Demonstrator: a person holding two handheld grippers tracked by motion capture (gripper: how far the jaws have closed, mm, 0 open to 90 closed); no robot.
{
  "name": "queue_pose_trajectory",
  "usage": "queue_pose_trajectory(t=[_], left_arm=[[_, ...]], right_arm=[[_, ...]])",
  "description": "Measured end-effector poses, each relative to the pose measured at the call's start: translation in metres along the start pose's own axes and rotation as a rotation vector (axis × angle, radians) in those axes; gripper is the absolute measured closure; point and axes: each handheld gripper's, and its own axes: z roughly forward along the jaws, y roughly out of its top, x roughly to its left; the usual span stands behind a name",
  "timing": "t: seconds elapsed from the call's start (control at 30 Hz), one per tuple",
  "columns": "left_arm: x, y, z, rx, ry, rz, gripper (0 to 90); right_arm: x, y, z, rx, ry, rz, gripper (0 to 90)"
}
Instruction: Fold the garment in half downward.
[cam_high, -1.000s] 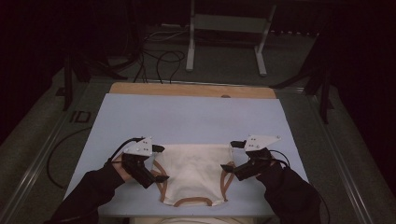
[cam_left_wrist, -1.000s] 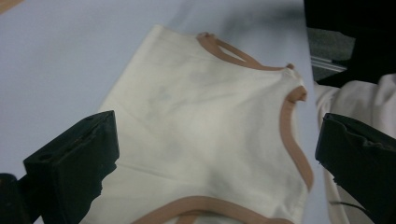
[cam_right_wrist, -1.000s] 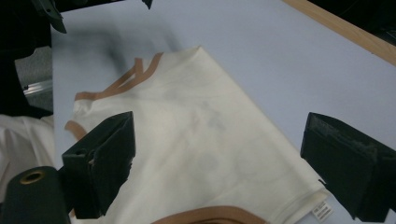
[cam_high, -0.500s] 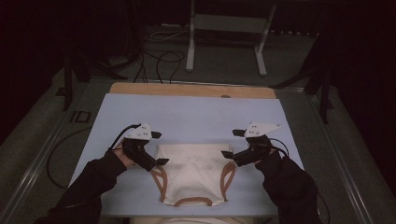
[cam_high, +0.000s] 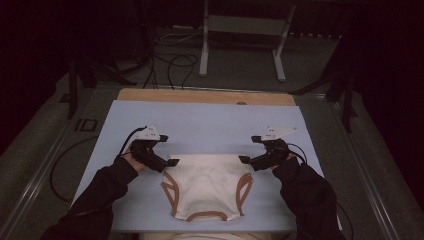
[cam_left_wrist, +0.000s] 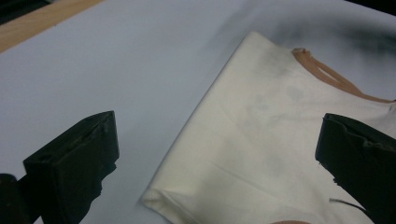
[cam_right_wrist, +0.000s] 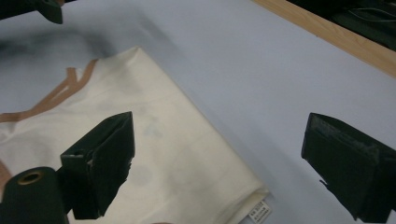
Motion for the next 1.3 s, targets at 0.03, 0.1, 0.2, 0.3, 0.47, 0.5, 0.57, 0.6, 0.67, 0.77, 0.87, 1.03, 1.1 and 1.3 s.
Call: queue_pose_trajectory(t=[0.03, 0.1, 0.2, 0.3, 0.47, 0.5, 0.57, 0.6, 0.67, 0.77, 0.87, 1.03, 1.1, 1.3], left_arm=[[0.001, -0.001, 0.002, 0.014, 0.003, 0.003, 0.0], [0.002, -0.003, 0.004, 0.023, 0.006, 0.001, 0.0], [0.007, -0.009, 0.015, 0.073, 0.03, -0.008, 0.1], [0.01, -0.012, 0.019, 0.087, 0.028, -0.018, 3.5], [0.015, -0.021, 0.031, 0.142, 0.039, -0.027, 13.3], [0.016, -0.023, 0.033, 0.15, 0.038, -0.032, 14.9], [0.016, -0.024, 0.035, 0.159, 0.045, -0.038, 16.3], [0.018, -0.027, 0.037, 0.175, 0.045, -0.04, 19.3], [0.019, -0.03, 0.038, 0.187, 0.05, -0.036, 24.0], [0.022, -0.034, 0.039, 0.198, 0.061, -0.032, 34.8], [0.024, -0.037, 0.037, 0.188, 0.085, -0.026, 39.4], [0.026, -0.041, 0.038, 0.215, 0.08, -0.021, 45.4], [0.026, -0.041, 0.038, 0.217, 0.079, -0.025, 46.2], [0.02, -0.04, 0.038, 0.237, 0.069, -0.02, 50.9]], right_arm=[[-0.002, -0.001, 0.002, 0.004, 0.001, 0.003, 9.1], [-0.004, -0.003, 0.005, 0.018, -0.007, 0.007, 8.7], [-0.009, -0.007, 0.011, 0.03, -0.037, 0.03, 8.7], [-0.013, -0.011, 0.015, 0.026, -0.029, 0.052, 8.7], [-0.021, -0.023, 0.027, 0.065, -0.009, 0.081, 9.2], [-0.022, -0.025, 0.03, 0.076, -0.015, 0.081, 10.8], [-0.023, -0.027, 0.032, 0.081, -0.017, 0.082, 13.3], [-0.025, -0.031, 0.036, 0.099, -0.011, 0.1, 14.3], [-0.026, -0.034, 0.041, 0.122, -0.014, 0.096, 14.9], [-0.029, -0.038, 0.047, 0.144, -0.015, 0.106, 18.1], [-0.032, -0.042, 0.053, 0.174, -0.024, 0.12, 20.7], [-0.034, -0.047, 0.063, 0.225, -0.021, 0.121, 25.3], [-0.033, -0.049, 0.065, 0.242, -0.017, 0.119, 29.1], [-0.026, -0.049, 0.064, 0.267, -0.027, 0.069, 44.9]])
